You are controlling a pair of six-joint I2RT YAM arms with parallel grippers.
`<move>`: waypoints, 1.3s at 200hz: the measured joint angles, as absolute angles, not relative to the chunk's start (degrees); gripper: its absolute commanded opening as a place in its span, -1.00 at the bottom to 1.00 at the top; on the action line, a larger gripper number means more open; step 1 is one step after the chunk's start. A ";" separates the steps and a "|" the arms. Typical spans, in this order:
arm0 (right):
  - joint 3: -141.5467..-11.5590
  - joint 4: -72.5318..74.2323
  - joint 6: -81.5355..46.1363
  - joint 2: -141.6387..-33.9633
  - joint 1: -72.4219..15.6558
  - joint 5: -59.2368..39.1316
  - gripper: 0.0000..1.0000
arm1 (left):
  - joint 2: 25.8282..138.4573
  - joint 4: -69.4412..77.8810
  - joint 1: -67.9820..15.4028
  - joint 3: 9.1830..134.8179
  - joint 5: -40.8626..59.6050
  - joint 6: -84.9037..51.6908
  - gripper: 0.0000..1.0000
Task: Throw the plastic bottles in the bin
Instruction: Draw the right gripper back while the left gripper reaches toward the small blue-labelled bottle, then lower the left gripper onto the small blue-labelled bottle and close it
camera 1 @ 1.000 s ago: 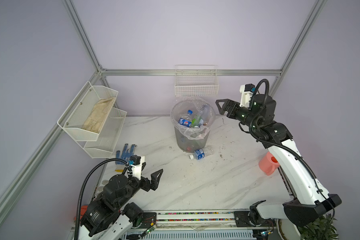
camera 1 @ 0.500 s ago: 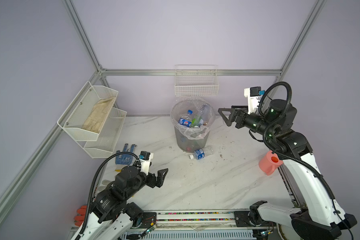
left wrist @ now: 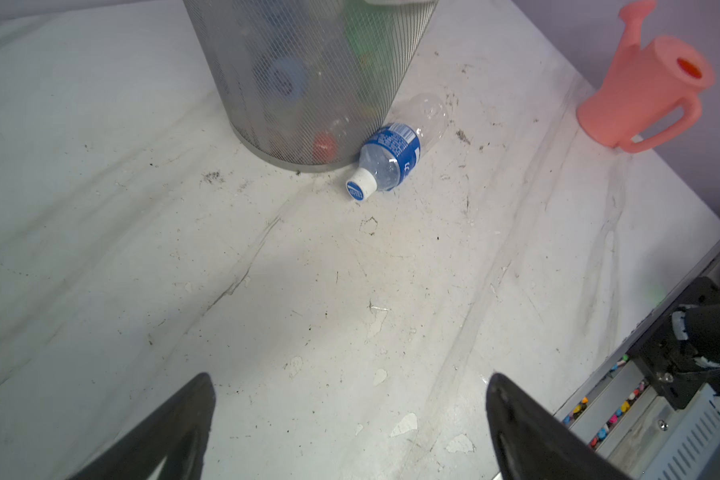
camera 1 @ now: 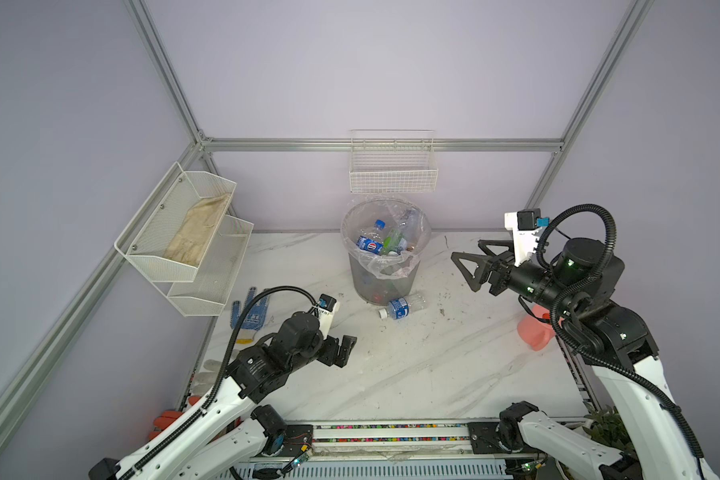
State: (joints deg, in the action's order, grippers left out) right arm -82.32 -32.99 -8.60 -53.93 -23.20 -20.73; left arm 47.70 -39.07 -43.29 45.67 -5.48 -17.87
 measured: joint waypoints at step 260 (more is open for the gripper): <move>-60.99 -33.78 -6.70 -33.87 -23.20 -8.10 0.95 | 98.48 -37.71 -57.58 74.91 -21.37 -11.40 1.00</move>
State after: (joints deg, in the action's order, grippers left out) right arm -60.99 -33.78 -6.70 -33.87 -23.20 -8.10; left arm 98.48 -37.71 -57.58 74.91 -21.37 -11.40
